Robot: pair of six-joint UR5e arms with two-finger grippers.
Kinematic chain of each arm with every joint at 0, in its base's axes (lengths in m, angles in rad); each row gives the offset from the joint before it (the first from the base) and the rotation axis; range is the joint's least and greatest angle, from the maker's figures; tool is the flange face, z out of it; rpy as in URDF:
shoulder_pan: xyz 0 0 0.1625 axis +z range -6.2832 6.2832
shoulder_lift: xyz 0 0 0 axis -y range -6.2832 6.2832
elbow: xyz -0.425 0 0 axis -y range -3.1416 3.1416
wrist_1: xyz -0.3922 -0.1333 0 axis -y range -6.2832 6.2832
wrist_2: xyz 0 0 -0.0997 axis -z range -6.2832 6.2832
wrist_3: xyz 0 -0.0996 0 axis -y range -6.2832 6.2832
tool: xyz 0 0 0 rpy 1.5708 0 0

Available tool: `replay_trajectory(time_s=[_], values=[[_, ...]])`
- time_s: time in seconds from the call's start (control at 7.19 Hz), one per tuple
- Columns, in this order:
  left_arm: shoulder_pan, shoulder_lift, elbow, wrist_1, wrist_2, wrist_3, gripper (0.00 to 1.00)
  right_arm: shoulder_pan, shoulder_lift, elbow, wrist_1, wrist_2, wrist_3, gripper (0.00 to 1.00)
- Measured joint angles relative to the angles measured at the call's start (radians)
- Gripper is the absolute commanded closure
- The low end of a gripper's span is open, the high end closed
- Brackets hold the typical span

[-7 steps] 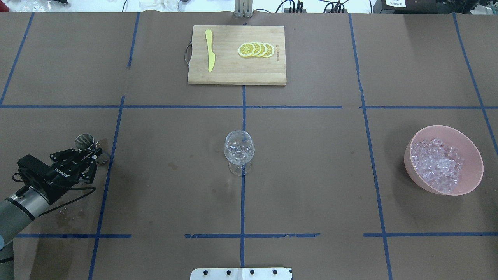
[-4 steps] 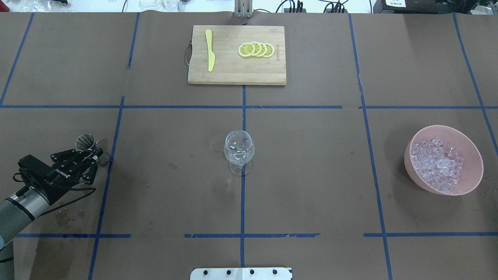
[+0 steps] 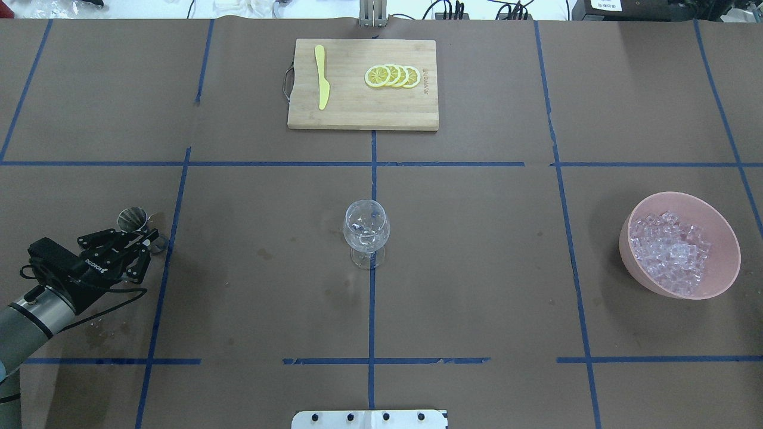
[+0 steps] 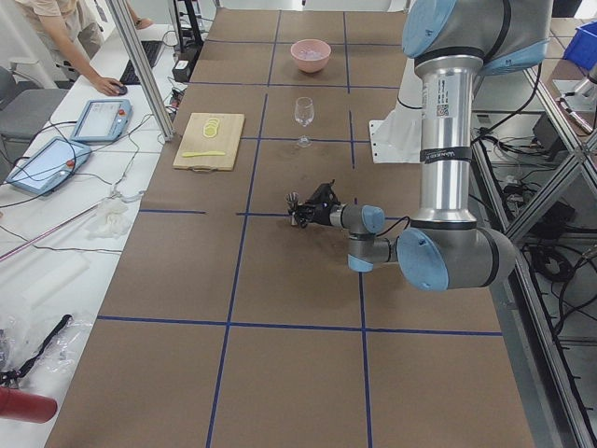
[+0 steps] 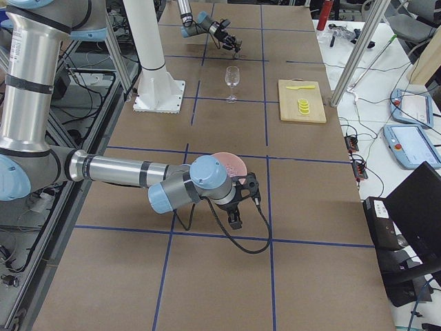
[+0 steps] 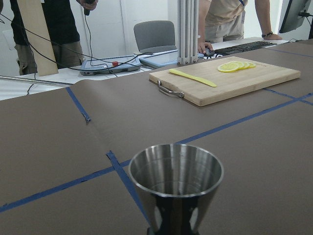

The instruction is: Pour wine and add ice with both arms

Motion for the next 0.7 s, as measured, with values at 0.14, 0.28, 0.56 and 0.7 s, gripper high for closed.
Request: replay_trajectory(time_s=[0.14, 0.28, 0.56, 0.7], values=[[0.0, 0.0, 0.0, 0.0, 0.0, 0.0, 0.53, 0.0, 0.0, 0.001, 0.0, 0.0, 0.0, 0.0], [0.0, 0.001, 0.0, -0.001, 0.0, 0.0, 0.52, 0.0, 0.0, 0.001, 0.0, 0.0, 0.0, 0.0], [0.0, 0.001, -0.001, -0.003, 0.0, 0.0, 0.04, 0.0, 0.001, 0.001, 0.0, 0.0, 0.0, 0.0], [-0.001, 0.002, -0.003, -0.005, 0.0, 0.0, 0.0, 0.0, 0.001, 0.001, 0.0, 0.0, 0.0, 0.0]])
